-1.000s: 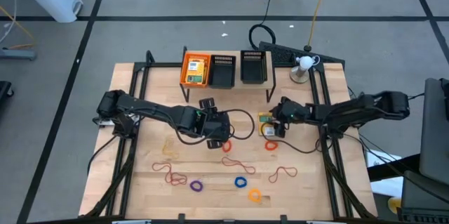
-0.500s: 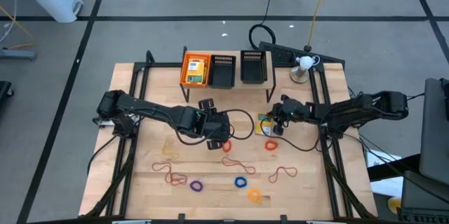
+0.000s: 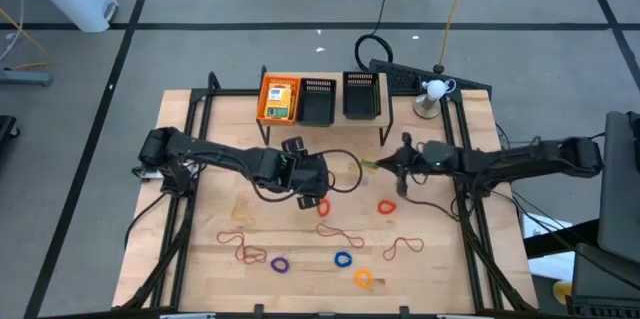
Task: Pick & Place Office Desk Supplies
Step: Put the yellow pack of crayons into the orange bin on the shelf
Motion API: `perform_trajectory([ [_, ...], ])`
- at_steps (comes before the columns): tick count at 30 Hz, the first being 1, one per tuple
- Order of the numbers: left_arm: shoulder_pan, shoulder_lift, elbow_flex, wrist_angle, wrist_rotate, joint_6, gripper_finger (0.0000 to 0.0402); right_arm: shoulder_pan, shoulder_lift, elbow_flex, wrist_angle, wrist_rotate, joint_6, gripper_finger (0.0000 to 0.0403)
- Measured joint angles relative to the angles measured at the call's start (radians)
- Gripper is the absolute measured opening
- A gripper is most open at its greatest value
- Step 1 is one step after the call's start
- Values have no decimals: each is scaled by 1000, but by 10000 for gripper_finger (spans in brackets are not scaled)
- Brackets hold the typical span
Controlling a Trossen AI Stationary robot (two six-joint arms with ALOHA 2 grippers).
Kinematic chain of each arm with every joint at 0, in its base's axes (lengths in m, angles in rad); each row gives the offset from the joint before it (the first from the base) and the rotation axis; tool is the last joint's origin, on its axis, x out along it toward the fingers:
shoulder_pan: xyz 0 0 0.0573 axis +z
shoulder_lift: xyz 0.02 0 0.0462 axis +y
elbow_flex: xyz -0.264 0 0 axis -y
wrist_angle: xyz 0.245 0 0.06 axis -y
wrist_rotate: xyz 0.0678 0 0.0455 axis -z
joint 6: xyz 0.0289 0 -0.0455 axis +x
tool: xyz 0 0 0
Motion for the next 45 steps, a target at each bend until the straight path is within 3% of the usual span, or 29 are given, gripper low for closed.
perform_trajectory([
  [7, 19, 0, 0, 71, -40, 41, 212, 64, -185, 27, 40, -88, 8, 0],
  [16, 51, 0, 0, 313, -67, 124, 212, 120, -217, 76, 56, -92, -74, 0],
  [26, 60, -25, 0, 513, 111, 225, 212, 120, -217, 76, 22, -88, -102, 0],
  [31, 51, -50, 1, 614, 137, 293, 212, 120, -217, 76, 22, -89, -108, 0],
  [38, 49, -59, 1, 707, 245, 290, 212, 120, -210, 77, 39, -89, -108, 0],
  [45, 50, -59, 1, 727, 245, 264, 212, 120, -202, 76, 61, -89, -108, 0],
])
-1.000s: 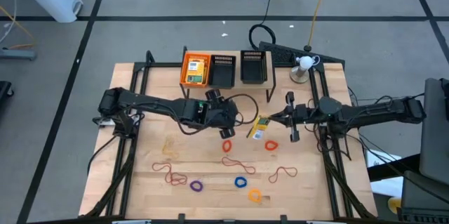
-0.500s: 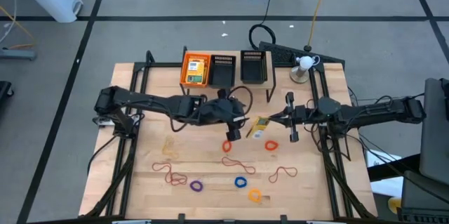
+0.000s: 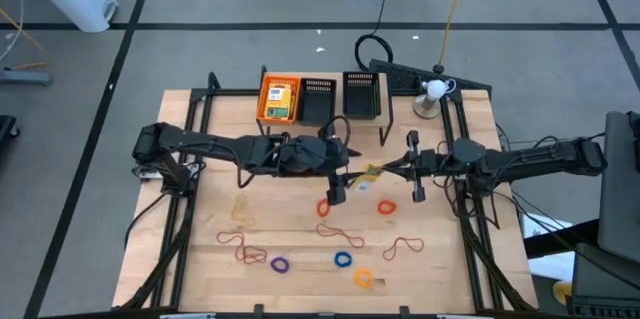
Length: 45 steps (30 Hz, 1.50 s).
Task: Pick & Place Office Desk Supplies
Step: Put the yellow pack of crayons into the orange bin on the shelf
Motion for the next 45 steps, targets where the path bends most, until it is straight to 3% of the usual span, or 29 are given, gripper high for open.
perform_trajectory([
  [21, 23, 51, 0, 105, -1, -26, 212, 0, 12, 0, 68, -5, -10, 0],
  [36, 42, 80, 0, 168, 82, -48, 211, 0, 14, 0, 80, -5, -12, 0],
  [45, 43, 92, 0, 181, 80, -48, 212, 0, 33, -1, 100, -6, -11, 0],
])
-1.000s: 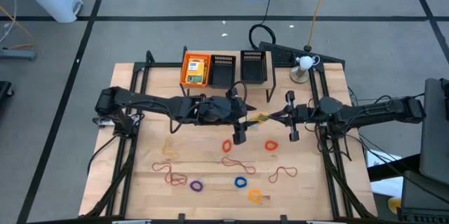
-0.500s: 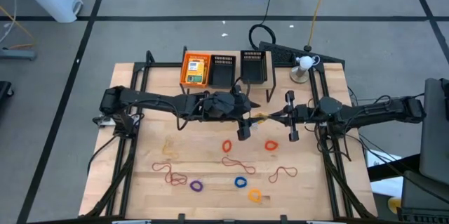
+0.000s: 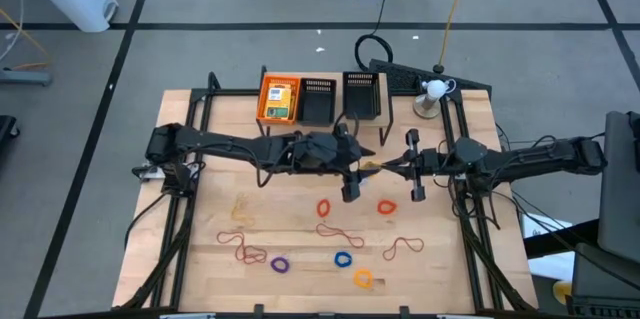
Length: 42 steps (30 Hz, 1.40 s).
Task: Pick & Place Office Desk Supplies
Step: Put the yellow pack of crayons into the orange bin on the shelf
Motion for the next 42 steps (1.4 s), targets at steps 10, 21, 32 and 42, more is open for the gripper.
perform_trajectory([
  [10, 12, 0, 0, -4, -4, -5, 212, 0, 29, 0, 33, -3, 0, 0],
  [21, 31, 10, 0, -42, -4, -19, 212, 0, 29, 0, 42, -3, 0, 0],
  [32, 31, 9, 0, -39, -5, -17, 211, 0, 29, 0, 41, -4, 0, 0],
  [42, 25, 9, 0, -23, -35, 66, 103, 0, 29, 0, 42, -2, 0, 0],
])
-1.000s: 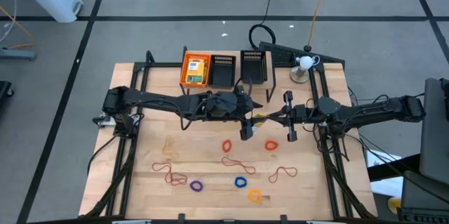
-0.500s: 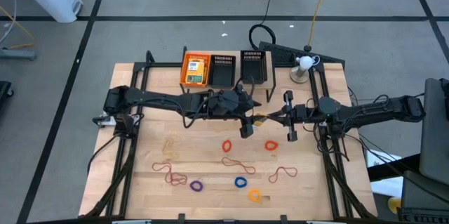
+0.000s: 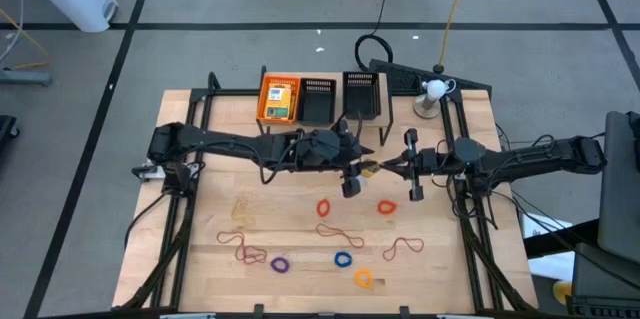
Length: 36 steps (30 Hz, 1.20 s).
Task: Pick & Place Office Desk Supplies
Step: Put the yellow pack of crayons into the orange bin on the shelf
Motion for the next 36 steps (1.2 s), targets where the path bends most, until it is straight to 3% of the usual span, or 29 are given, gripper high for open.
perform_trajectory([
  [3, -6, 0, 0, -1, 3, 40, 34, 0, 0, 0, 0, 2, 0, 0],
  [5, -10, 0, 0, -5, 4, 58, 11, 0, 0, 0, -1, 1, 0, 0],
  [14, -28, -1, 0, 8, -59, 98, 1, 0, 0, 0, 15, 1, 2, 18],
  [22, -28, -1, 0, 4, -73, 131, 0, 1, 0, 0, 4, -4, -22, 120],
  [29, -60, -72, 0, -65, -161, 198, 0, 1, 0, 1, 15, 1, -12, 217],
  [36, -137, -228, 0, -300, -398, 172, 0, 1, 0, 1, 27, 2, 15, 257],
])
